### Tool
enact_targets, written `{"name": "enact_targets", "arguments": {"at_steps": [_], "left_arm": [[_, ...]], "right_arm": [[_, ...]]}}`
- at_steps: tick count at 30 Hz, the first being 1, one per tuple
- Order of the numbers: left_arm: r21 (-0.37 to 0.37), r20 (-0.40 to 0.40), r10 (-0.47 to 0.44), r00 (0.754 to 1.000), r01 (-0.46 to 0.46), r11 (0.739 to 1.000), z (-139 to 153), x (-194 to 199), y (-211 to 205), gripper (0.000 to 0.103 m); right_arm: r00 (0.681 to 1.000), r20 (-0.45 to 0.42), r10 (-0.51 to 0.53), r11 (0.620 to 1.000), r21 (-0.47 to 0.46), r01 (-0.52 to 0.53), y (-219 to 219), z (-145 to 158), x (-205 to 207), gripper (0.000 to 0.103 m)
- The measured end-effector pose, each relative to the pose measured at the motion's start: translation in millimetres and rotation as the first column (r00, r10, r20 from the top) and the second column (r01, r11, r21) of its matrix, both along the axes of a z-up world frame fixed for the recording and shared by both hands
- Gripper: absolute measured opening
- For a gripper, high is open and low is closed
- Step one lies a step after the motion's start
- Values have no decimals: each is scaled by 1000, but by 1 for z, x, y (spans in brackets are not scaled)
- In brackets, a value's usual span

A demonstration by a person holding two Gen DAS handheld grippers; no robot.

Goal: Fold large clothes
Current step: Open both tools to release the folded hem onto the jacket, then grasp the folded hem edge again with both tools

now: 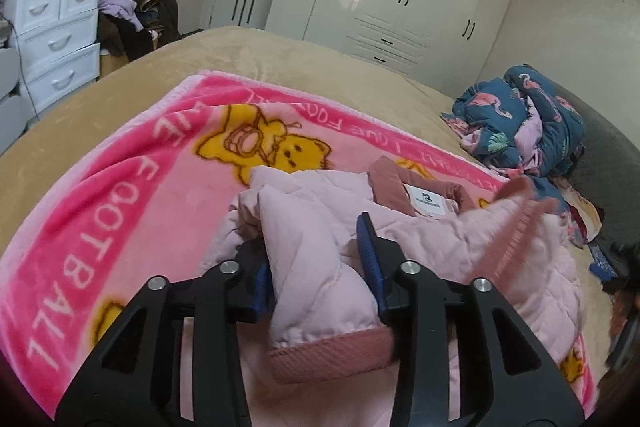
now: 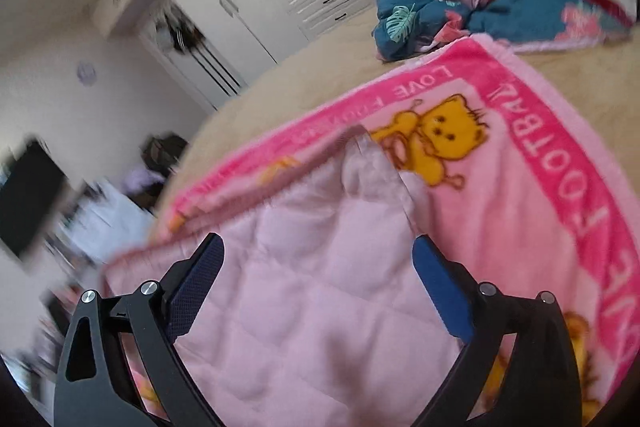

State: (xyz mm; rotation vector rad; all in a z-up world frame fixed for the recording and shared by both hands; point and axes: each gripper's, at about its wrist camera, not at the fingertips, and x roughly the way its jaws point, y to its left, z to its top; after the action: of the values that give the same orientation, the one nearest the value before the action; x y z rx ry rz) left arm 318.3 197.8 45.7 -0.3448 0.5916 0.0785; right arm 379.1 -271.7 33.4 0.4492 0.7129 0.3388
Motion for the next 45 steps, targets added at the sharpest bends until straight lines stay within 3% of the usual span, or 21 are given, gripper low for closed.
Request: {"name": "enact_targets", "arguments": {"at_steps": [1,5,8,12,18,21,24,28,32,34,38,39,40,42,43,44,45], "left_arm": [[5,5,-6,1000,6,1000,2,1,-2,34],[5,27,-33,999,33,999,8,1,-8,61],[22,44,-46,998,45,999,16,-3,-15,76],[65,85,-45,995,39,997,33,-14,-22,94],[180,115,-16,993,-5,984,51,-34,-25,94],[211,69,10,998,-24,977,38,-34,-15,94],[227,-47,52,998,-40,973,4,-28,3,94],[222,-159,46,986,-9,975,-29,-23,17,94],[110,-200,-92,976,116,987,-51,-20,19,94],[128,-230,-98,968,130,983,-59,-15,14,94],[97,-203,-115,972,137,986,-62,-14,13,94],[86,-193,-122,974,141,986,-62,-15,12,88],[74,-180,-132,975,148,986,-62,-15,12,80],[104,-170,-116,979,135,985,-61,-16,7,42],[115,-160,-111,981,130,985,-60,-16,6,35],[115,-146,-108,983,125,985,-58,-16,6,20],[112,-126,-108,986,122,986,-53,-17,6,16]], "right_arm": [[1000,-7,-3,998,-61,2,7,-8,-4,95],[1000,-19,-12,968,-252,7,29,-35,-15,95],[1000,-6,-7,948,-317,5,37,-47,-20,95],[1000,0,-7,948,-318,6,36,-49,-21,95],[1000,17,-13,957,-289,17,27,-41,-24,95],[999,34,-26,955,-294,35,23,-37,-27,95],[999,36,-30,956,-291,40,18,-36,-26,96],[1000,17,-9,948,-318,14,21,-39,-23,96],[1000,3,10,926,-376,-8,27,-49,-21,96],[1000,4,17,923,-385,-14,28,-54,-21,96],[999,9,31,907,-421,-24,33,-64,-22,85],[999,15,34,901,-434,-24,35,-65,-23,77],[999,34,40,890,-455,-20,38,-66,-27,63],[996,70,52,875,-483,-12,43,-65,-33,39],[995,80,54,872,-490,-8,44,-63,-35,29],[994,86,60,870,-493,-10,45,-61,-37,26],[994,87,62,864,-503,-10,47,-58,-38,22]]}}
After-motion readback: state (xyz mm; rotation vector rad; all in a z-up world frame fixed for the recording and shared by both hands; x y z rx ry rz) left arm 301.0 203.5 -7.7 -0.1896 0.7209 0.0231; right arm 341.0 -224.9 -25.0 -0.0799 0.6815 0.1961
